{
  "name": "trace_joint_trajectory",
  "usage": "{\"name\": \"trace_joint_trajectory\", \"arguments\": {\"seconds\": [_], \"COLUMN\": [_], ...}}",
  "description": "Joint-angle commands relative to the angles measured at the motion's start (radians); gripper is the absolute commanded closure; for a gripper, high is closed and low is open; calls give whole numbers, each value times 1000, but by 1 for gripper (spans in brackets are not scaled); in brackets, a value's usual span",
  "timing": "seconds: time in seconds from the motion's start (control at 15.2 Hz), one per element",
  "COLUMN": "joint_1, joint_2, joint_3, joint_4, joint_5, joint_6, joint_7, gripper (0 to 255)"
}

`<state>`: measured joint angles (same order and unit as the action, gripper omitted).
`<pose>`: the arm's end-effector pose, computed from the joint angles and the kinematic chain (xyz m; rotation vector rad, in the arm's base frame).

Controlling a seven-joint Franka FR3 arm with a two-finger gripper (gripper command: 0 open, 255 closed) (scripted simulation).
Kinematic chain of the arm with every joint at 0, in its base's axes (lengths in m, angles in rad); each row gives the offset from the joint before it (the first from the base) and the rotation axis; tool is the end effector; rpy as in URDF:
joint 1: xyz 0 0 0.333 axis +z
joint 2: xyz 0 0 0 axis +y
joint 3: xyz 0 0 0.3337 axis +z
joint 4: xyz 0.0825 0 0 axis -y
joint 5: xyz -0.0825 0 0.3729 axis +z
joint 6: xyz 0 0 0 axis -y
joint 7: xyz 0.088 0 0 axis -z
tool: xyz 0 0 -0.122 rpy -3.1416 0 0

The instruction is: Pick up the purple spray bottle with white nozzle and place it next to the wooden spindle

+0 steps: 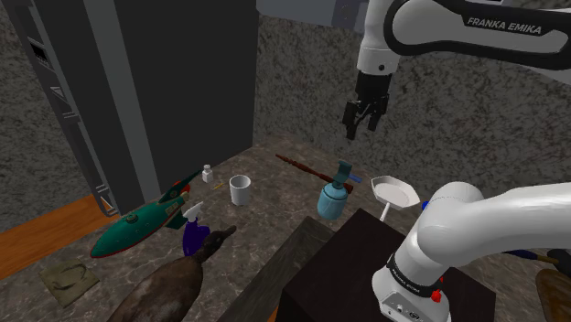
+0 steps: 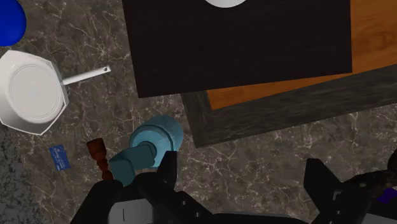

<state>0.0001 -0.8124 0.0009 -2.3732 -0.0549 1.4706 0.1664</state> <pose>0.2632 -0.0068 0.5794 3.0650 -0.2592 -0.1312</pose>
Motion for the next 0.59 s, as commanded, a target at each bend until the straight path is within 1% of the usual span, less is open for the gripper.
{"name": "trace_joint_trajectory", "arguments": {"seconds": [0.0, 0.26, 0.53], "joint_1": [0, 0, 0], "joint_2": [0, 5, 44], "joint_3": [0, 94, 193], "joint_4": [0, -65, -105], "joint_5": [0, 80, 156], "joint_6": [0, 77, 167], "joint_7": [0, 168, 332], "gripper": [0, 0, 0]}}
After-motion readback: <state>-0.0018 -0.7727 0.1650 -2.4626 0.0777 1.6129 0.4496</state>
